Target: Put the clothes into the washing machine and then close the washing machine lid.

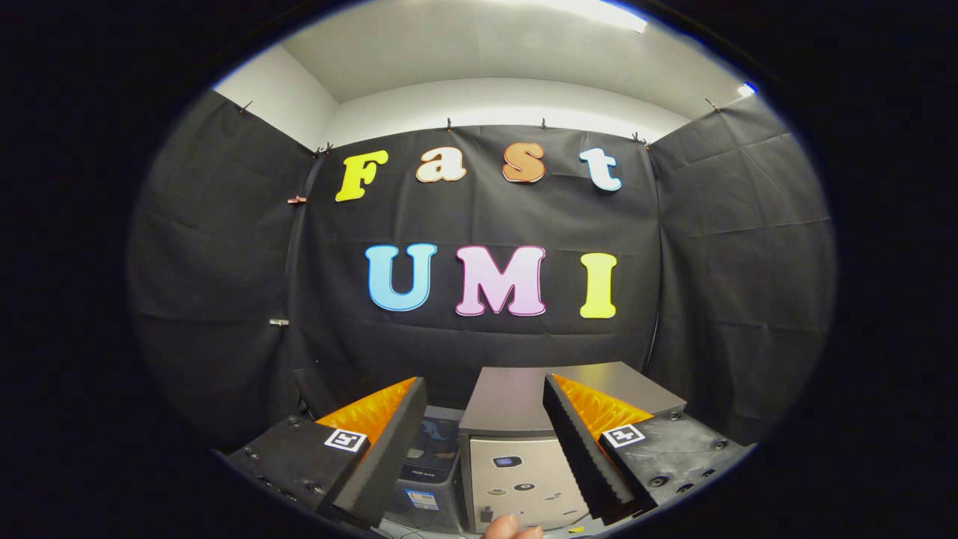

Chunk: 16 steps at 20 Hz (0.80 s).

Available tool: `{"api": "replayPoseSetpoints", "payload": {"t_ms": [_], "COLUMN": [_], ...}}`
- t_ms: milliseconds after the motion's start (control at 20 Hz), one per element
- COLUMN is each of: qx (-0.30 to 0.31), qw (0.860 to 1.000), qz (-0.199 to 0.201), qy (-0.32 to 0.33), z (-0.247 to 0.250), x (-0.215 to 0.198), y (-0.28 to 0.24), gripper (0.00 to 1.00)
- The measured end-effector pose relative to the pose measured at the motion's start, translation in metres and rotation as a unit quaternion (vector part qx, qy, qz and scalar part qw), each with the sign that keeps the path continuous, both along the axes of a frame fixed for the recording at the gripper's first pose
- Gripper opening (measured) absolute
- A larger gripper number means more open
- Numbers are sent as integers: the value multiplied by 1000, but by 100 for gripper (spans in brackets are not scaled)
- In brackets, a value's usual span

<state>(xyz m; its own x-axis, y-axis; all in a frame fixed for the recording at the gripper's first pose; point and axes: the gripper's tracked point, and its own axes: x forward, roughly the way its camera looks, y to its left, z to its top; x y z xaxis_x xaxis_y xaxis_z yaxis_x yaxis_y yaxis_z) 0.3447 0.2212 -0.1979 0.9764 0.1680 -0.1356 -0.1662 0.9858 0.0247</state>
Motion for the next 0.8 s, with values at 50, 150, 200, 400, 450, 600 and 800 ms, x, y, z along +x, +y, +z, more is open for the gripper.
{"api": "replayPoseSetpoints", "payload": {"t_ms": [50,150,200,400,450,600,800], "qx": [2,10,14,17,16,12,22], "qw": [1000,1000,1000,999,999,1000,1000], "qz": [-2,4,6,0,-1,-3,-6], "qy": [1,12,19,29,28,18,16], "z": [-2,-8,-10,-12,-11,-4,-3], "x": [1,-1,-2,-5,-6,-7,-6], "y": [1,7,10,10,9,8,9], "gripper": [98,98,98,98,98,98,98]}}
